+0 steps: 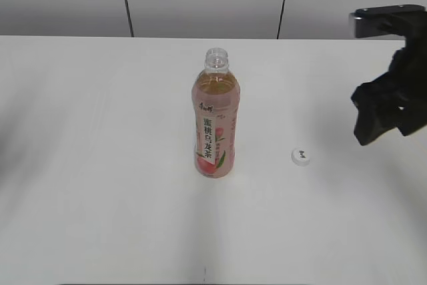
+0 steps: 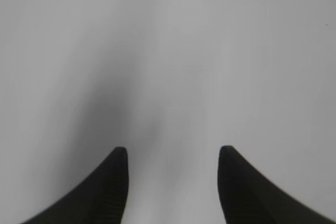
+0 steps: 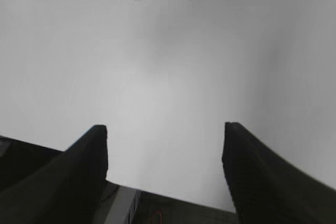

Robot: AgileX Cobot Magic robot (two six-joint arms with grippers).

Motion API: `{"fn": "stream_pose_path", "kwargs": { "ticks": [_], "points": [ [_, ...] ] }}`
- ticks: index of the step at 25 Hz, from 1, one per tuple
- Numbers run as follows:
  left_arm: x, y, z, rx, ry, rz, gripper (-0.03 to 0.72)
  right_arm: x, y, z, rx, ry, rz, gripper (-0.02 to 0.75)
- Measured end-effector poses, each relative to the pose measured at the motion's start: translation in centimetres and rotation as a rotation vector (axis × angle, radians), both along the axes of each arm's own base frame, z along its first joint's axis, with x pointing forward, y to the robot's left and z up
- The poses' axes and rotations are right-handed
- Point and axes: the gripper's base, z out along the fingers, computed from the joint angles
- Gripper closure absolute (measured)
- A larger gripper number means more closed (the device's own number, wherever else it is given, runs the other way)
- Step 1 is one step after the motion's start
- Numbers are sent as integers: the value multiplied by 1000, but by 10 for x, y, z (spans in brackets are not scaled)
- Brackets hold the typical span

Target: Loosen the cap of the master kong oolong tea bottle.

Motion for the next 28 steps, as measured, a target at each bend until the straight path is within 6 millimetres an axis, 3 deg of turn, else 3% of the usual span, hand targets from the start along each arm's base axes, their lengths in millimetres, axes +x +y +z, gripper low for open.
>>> {"fn": "stream_pose_path", "kwargs": {
  "ticks": [5,8,14,20,25,28],
  "points": [
    [-28,-3,29,-20,-71,-1,364,-42,-34,14,-14,-22,-70,225],
    [-51,-6,40,-42,-117,0,382,-71,-45,21,-16,-66,-82,225],
    [-112,-11,36,47,-77,-129,388,-111,-53,26,0,-122,-90,225],
    [-158,-18,58,108,-273,-237,391,-145,-59,27,18,-169,-118,225],
    [-187,-22,67,147,-343,-290,391,-170,-64,26,37,-240,-129,225],
    [-200,-23,62,175,-316,-323,395,-187,-68,25,41,-282,-128,228]
  ]
}}
